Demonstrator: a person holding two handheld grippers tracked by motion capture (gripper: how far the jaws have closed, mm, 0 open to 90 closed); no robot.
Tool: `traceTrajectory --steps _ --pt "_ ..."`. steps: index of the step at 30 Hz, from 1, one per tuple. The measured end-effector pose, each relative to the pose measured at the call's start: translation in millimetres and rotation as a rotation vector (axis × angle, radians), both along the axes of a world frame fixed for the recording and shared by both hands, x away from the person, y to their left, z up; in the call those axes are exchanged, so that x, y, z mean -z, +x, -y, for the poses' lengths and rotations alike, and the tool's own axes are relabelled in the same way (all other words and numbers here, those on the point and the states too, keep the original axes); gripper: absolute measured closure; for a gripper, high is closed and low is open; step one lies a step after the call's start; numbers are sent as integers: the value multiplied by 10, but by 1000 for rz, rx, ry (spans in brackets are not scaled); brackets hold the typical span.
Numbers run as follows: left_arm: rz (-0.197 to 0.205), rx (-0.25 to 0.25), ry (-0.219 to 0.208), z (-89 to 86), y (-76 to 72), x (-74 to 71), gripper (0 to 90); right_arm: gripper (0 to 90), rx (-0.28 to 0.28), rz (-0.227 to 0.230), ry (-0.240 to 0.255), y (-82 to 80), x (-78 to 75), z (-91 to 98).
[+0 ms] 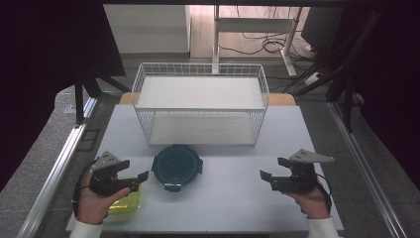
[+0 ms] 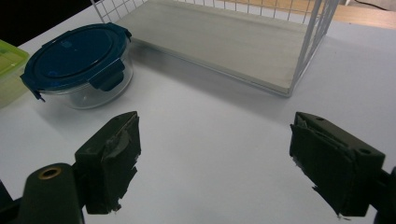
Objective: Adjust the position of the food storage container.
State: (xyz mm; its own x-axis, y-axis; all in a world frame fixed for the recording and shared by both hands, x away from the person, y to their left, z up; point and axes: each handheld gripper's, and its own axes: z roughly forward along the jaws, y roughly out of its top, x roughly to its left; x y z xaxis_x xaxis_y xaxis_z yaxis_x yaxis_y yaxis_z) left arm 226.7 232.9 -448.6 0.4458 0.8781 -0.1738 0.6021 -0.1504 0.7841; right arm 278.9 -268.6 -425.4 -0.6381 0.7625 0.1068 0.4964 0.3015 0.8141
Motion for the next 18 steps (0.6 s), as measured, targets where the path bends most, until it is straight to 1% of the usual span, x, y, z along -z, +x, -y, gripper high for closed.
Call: traceTrajectory --steps 3,6,10,13,16,18 --pt "6 -3 -9 -17 -6 -21 196 164 -4 0 -9 -7 8 -40" --pt "13 -3 -6 -23 -5 -42 195 164 -11 -6 -15 -8 26 -76" --pt "9 -10 -13 -33 -4 -49 198 165 -17 -15 -17 -2 44 -96" --pt "2 -16 -9 -36 -29 -39 200 170 -25 -15 -14 19 49 -112" --pt "4 -11 -10 -21 -57 -46 203 176 -26 -21 -17 26 50 -131" --pt "2 -7 -5 -8 -98 -54 205 184 -24 -13 -15 28 26 -162"
